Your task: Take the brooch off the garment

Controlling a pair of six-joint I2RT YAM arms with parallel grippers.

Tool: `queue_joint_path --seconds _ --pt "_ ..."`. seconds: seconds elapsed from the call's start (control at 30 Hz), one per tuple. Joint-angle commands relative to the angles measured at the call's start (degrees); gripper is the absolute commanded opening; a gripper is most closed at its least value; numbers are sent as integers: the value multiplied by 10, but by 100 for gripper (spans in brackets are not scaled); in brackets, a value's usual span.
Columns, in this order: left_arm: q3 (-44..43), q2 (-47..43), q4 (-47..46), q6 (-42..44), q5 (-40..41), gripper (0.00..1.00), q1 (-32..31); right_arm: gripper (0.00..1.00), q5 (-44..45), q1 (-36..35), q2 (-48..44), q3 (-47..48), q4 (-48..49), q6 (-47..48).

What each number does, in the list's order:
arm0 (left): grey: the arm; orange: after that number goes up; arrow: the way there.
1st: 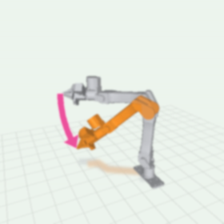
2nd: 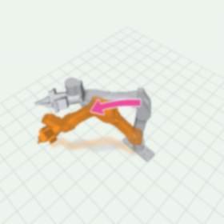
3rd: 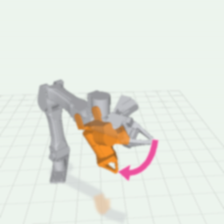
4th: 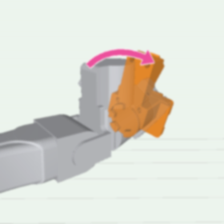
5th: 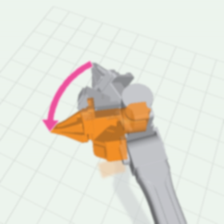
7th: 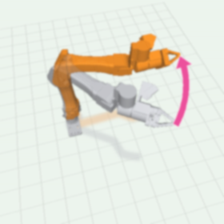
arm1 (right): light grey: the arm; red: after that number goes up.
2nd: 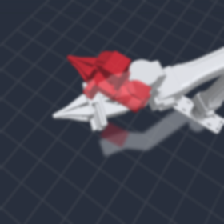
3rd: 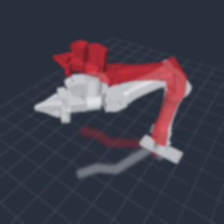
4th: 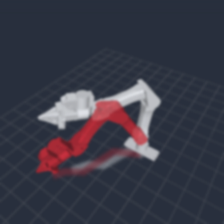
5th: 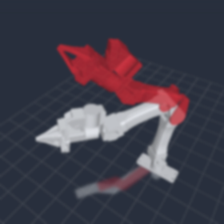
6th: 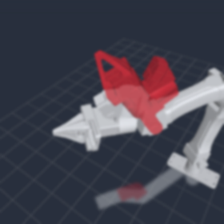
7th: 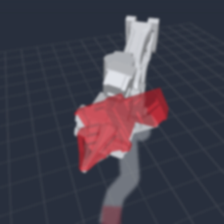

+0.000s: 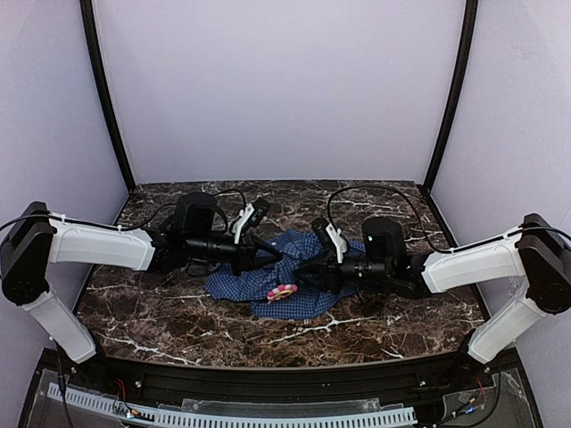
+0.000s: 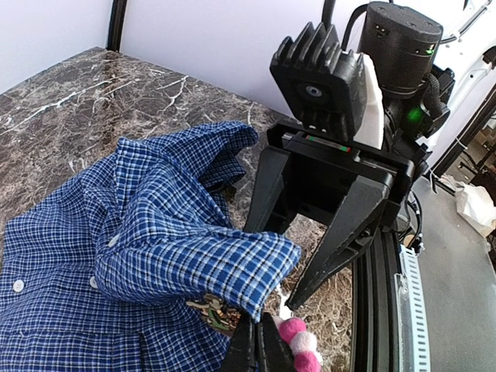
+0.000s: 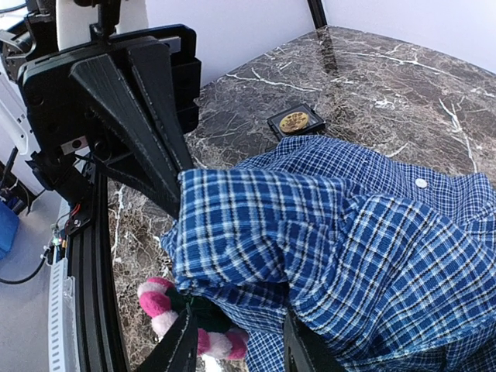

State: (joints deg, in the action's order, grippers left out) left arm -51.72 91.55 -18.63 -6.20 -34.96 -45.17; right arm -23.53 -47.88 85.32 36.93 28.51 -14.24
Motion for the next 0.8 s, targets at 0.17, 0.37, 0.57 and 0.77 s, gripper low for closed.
queue_joint_path --seconds 0.17,0.37,0.57,0.77 --pt "-11 -25 1 4 -12 1 3 49 29 13 32 27 -2 -7" --pt "-12 -18 -11 3 -21 1 3 40 -3 15 50 40 -6 1" --pt "-21 1 2 22 6 1 5 0 -63 -7 17 30 9 30" --pt "-60 52 -2 31 -9 1 10 0 -76 -32 -17 21 12 29"
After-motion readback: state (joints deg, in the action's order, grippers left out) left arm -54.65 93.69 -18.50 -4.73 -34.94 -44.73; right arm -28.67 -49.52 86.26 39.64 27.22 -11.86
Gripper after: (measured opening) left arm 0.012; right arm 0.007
